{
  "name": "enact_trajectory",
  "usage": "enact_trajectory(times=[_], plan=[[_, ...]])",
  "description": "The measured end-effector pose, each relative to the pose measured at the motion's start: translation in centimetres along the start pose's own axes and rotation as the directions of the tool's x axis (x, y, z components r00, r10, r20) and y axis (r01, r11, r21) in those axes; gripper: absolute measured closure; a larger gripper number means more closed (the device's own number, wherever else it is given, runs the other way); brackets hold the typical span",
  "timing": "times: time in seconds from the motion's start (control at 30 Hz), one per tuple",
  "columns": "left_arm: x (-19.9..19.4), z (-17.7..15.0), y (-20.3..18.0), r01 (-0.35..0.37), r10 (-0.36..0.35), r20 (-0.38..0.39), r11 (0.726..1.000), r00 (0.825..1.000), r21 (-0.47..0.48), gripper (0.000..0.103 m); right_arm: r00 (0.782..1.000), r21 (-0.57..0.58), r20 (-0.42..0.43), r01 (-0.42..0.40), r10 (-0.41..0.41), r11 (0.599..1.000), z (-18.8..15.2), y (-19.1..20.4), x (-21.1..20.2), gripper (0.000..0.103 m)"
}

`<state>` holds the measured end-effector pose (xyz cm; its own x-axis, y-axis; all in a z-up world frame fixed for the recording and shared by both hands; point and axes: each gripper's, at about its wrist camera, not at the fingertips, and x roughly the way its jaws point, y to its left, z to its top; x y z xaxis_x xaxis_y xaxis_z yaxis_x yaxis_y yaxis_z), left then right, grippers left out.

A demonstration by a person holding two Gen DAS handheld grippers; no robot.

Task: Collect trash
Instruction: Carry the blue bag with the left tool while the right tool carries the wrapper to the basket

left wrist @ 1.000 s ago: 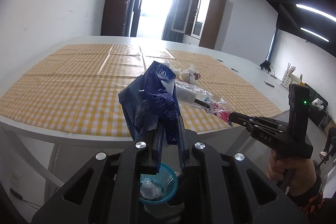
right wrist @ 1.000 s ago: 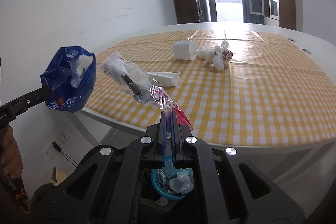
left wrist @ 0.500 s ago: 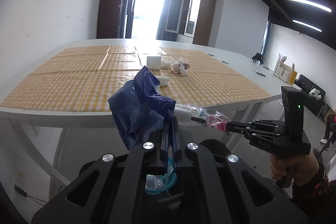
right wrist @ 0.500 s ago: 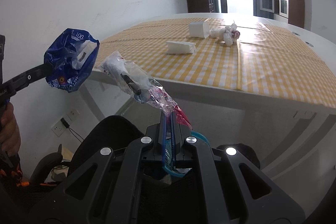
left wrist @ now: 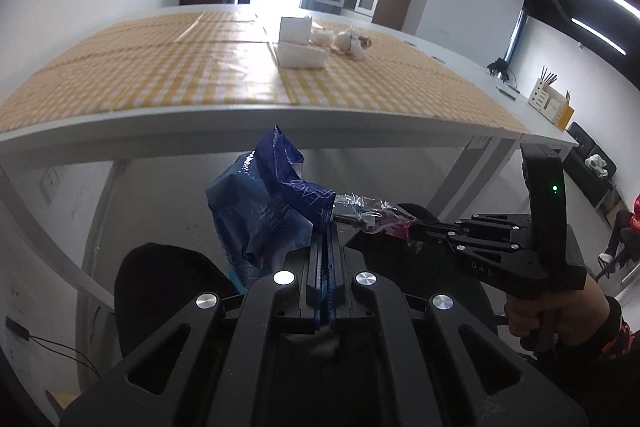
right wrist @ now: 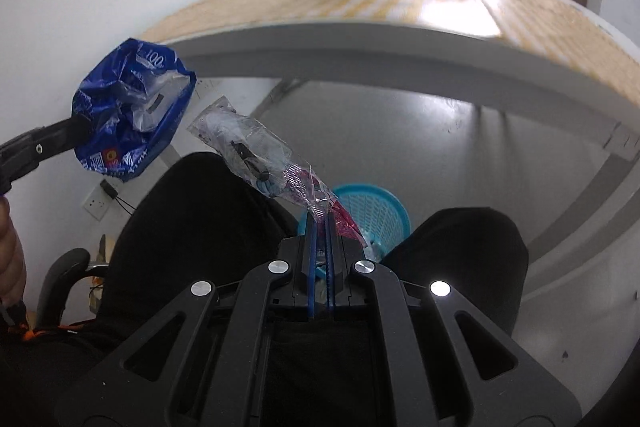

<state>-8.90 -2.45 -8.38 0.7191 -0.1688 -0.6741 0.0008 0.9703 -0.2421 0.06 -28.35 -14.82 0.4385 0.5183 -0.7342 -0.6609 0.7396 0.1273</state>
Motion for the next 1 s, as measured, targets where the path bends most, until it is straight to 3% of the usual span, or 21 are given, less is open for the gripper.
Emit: enact_trajectory(times=[0.5, 1.0], plan=[[13.8, -1.3, 3.9, -0.047, 0.031, -0.191, 0.996, 0.981, -0.08, 0.102, 0.979, 0.047, -0.194, 0.072, -0.062, 0.996, 0.4, -2.3, 10.6, 0.1], [25.6, -2.9, 9.2, -0.093, 0.021, -0.345, 0.977, 0.938, -0.193, 0.102, 0.915, 0.114, -0.391, 0.155, -0.099, 0.981, 1.9, -4.9, 22.6, 0.1]])
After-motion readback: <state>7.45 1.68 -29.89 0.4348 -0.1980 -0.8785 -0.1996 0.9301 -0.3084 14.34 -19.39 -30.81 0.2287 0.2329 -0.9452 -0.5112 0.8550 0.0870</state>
